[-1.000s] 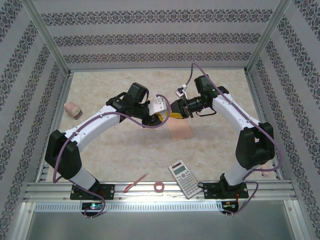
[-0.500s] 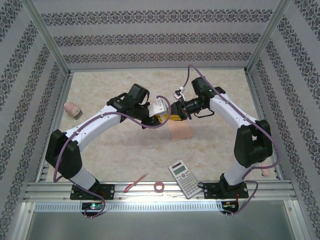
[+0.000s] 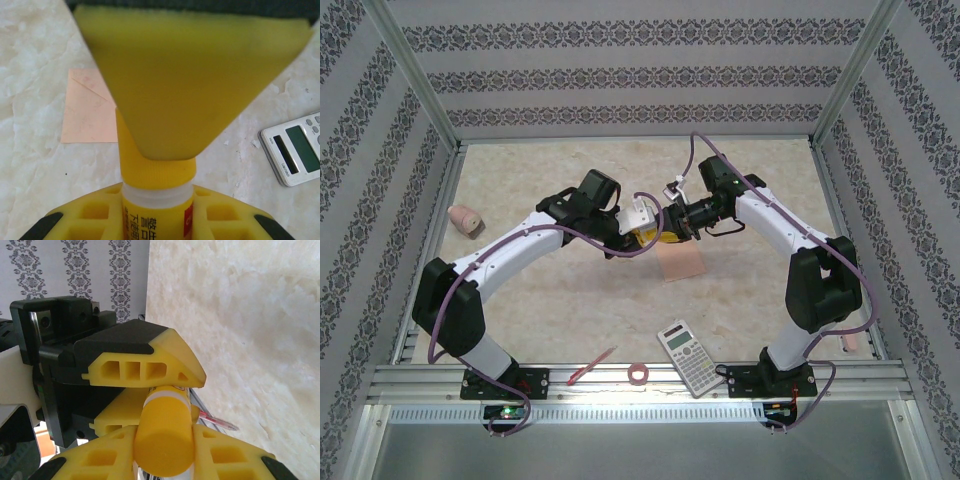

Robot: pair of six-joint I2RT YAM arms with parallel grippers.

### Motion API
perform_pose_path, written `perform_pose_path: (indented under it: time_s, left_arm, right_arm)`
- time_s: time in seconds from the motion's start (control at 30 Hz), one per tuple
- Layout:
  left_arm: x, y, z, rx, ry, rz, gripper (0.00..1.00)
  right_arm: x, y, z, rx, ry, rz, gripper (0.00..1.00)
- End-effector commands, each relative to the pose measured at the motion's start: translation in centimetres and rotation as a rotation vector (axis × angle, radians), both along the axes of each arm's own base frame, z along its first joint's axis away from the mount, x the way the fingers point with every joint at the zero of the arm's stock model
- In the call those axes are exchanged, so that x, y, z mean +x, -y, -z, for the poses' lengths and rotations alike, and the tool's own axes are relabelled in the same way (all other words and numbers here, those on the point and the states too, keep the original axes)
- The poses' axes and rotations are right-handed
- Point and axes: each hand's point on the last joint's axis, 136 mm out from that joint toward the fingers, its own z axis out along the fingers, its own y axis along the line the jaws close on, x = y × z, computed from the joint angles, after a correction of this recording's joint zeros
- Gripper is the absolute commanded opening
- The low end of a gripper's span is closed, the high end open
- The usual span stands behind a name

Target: Place the letter into the envelope and seal it

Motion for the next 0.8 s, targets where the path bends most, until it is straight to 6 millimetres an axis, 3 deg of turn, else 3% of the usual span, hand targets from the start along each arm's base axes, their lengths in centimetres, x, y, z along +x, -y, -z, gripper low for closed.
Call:
perform_pose_path:
  time_s: [0.0,0.5,0.77]
  left_arm:
    - [1.0,2.5,-3.3,-0.11,0.14,0.038,0.0]
    - [1.5,3.4,-4.1,-0.16,0.174,0.032,0.0]
    - [2.1,4.3,-5.7,-0.268,0.211,-0.022,0.0]
  right_arm:
    - [-1.6,-1.8,-0.8,0.045,-0.018,-0.074,0.26]
    - [-2.7,-3.9,0.6,0.034,-0.035,-0.126,0.25]
    - [-2.8,-4.5,0.9,0.036,-0.035,-0.131,0.25]
